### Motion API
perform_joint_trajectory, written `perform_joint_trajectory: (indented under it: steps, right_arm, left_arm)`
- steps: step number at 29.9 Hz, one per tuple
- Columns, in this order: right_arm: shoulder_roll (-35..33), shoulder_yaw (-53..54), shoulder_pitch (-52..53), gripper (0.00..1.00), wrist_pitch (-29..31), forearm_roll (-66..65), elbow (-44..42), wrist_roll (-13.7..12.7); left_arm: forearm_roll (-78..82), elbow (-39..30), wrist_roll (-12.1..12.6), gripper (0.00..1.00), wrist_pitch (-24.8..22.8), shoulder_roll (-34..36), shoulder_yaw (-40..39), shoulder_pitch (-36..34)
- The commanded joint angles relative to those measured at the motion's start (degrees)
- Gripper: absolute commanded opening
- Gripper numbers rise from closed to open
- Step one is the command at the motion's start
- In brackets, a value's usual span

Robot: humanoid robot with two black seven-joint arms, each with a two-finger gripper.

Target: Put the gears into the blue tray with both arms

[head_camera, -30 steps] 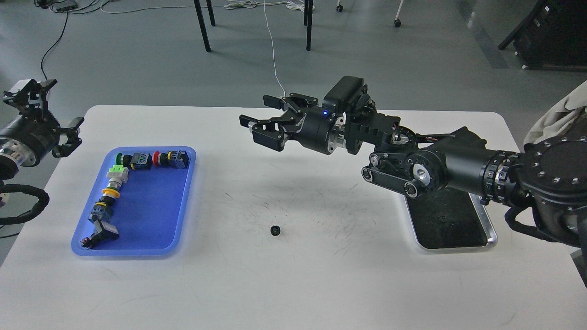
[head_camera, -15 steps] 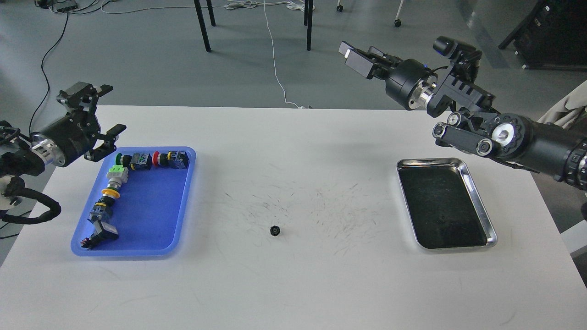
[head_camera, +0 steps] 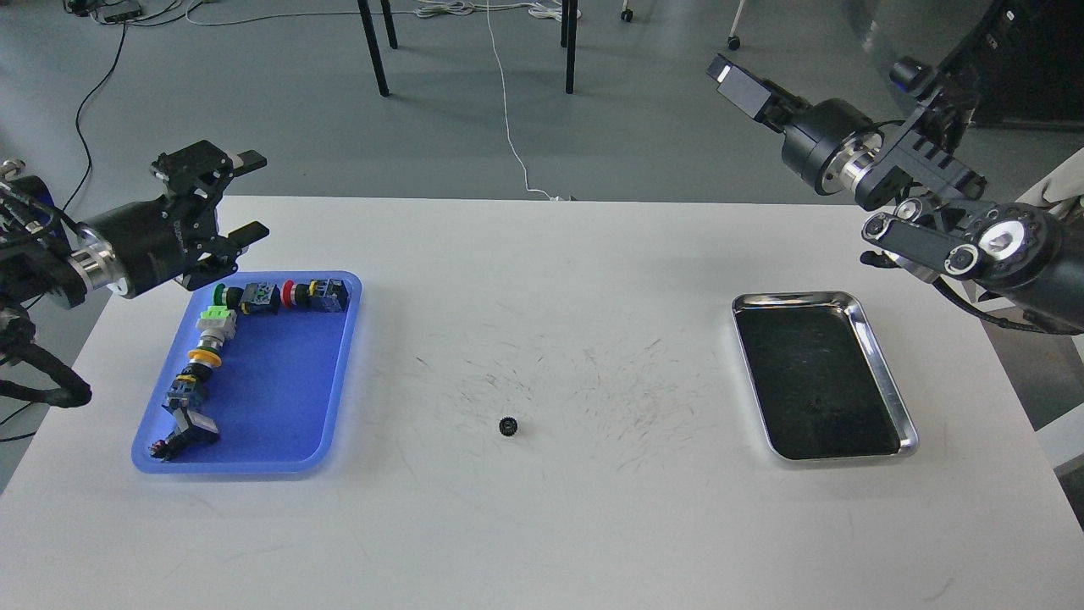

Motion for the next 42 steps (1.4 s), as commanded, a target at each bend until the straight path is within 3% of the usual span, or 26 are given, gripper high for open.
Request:
perform_joint_trajectory:
  steps: [1, 8, 12, 20, 22, 26, 30, 35, 40, 42]
  right_arm:
    - [-4.5, 2.5, -2.8, 0.95, 4.2, 11.8, 0.3, 0.0]
    - [-6.7, 4.1, -7.4, 0.95, 3.7, 14.1, 0.2, -0.6]
    - [-7.1, 7.8, -10.3, 0.95, 4.2, 15.3, 0.0, -0.8]
    - [-7.5, 13.4, -14.3, 0.95, 4.4, 18.8, -0.1, -2.3]
    - [-7.5, 14.5, -15.3, 0.95, 4.4, 18.8, -0.1, -2.3]
    - [-7.6, 16.2, -15.8, 0.95, 4.1, 18.9, 0.0, -2.3]
    - [-7.5, 19.0, -17.3, 0.95, 4.6, 19.6, 0.2, -2.3]
    - [-6.3, 21.2, -18.6, 0.95, 4.0, 19.6, 0.0, -2.3]
    - [-4.9, 21.8, -18.7, 0.95, 2.5, 19.6, 0.0, -2.3]
    - [-4.9, 22.2, -18.7, 0.95, 2.4, 19.6, 0.0, -2.2]
  left_arm:
    - [3.5, -4.7, 7.6, 0.98, 2.2, 2.0, -1.3, -1.9]
    - [6.0, -7.6, 7.7, 0.98, 1.9, 2.4, -1.1, -1.7]
    - [18.9, -8.9, 7.6, 0.98, 2.1, 2.6, -1.7, -1.8]
    - [34.4, -21.4, 7.7, 0.98, 1.9, 7.5, -2.0, -2.1]
    - [37.5, -22.3, 8.7, 0.98, 2.1, 7.2, -2.8, -2.5]
    - [32.6, -21.4, 13.4, 0.98, 0.4, 7.3, -6.3, -3.8]
    - [28.1, -24.9, 14.6, 0.97, 2.1, 9.1, -6.6, -4.1]
    - [31.3, -28.5, 14.3, 0.97, 4.6, 8.8, -5.7, -3.9]
    - [39.7, -31.3, 13.7, 0.97, 4.2, 7.8, -5.6, -3.7]
    - [44.4, -33.8, 12.4, 0.97, 4.2, 7.3, -5.6, -3.6]
